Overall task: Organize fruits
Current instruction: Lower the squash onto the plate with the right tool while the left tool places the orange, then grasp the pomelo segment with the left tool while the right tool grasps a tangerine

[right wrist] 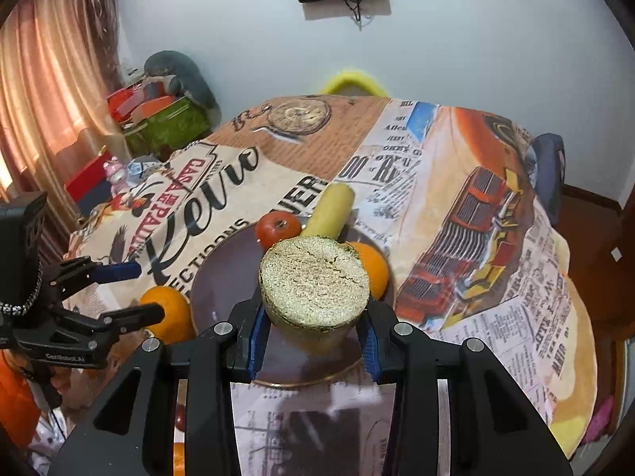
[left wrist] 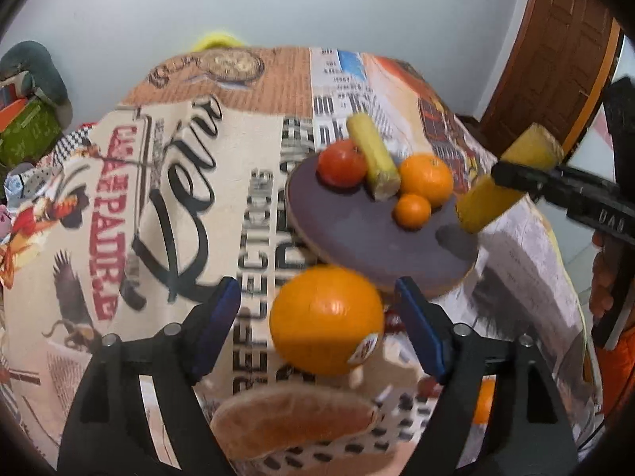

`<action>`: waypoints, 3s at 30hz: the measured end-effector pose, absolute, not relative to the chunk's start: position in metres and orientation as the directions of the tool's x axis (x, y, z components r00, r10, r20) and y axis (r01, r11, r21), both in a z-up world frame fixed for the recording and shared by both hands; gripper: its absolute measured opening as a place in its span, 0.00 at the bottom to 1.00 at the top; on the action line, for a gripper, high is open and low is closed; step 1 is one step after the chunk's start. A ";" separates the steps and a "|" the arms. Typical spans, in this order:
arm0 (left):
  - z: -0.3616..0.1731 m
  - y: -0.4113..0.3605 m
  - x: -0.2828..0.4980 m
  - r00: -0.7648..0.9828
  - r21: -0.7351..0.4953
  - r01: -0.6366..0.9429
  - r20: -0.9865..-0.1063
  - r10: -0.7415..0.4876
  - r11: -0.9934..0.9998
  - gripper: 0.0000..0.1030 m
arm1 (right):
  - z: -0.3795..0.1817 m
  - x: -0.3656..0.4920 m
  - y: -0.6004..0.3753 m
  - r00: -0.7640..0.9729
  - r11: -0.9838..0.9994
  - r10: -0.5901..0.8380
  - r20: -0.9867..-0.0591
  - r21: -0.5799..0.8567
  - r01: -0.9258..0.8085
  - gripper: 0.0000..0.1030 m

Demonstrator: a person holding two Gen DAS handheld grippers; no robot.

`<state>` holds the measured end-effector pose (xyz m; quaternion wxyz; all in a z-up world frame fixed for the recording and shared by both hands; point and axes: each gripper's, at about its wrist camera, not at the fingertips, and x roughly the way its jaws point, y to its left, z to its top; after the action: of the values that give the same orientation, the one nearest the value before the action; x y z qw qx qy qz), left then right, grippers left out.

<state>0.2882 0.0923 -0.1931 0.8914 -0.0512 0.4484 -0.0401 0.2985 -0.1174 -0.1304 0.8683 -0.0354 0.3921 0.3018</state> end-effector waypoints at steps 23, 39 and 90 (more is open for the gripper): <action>-0.181 0.100 0.292 0.656 -0.202 -0.006 -0.740 -0.149 0.979 0.66 | -0.147 0.298 -0.073 0.365 0.737 0.558 -0.745 0.244 -0.630 0.35; -0.195 0.085 0.350 0.630 -0.198 0.018 -0.759 -0.165 0.980 0.66 | -0.155 0.332 -0.067 0.379 0.771 0.556 -0.739 0.288 -0.568 0.37; -0.157 0.123 0.174 0.640 -0.052 -0.081 -0.768 0.012 0.995 0.76 | -0.126 0.175 -0.085 0.513 0.845 0.399 -0.760 0.087 -0.528 0.63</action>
<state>0.1737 0.1231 -0.1566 0.9048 -0.0406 0.4232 0.0259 0.1754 -0.0847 -0.1259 0.8662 -0.0778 0.4147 0.2676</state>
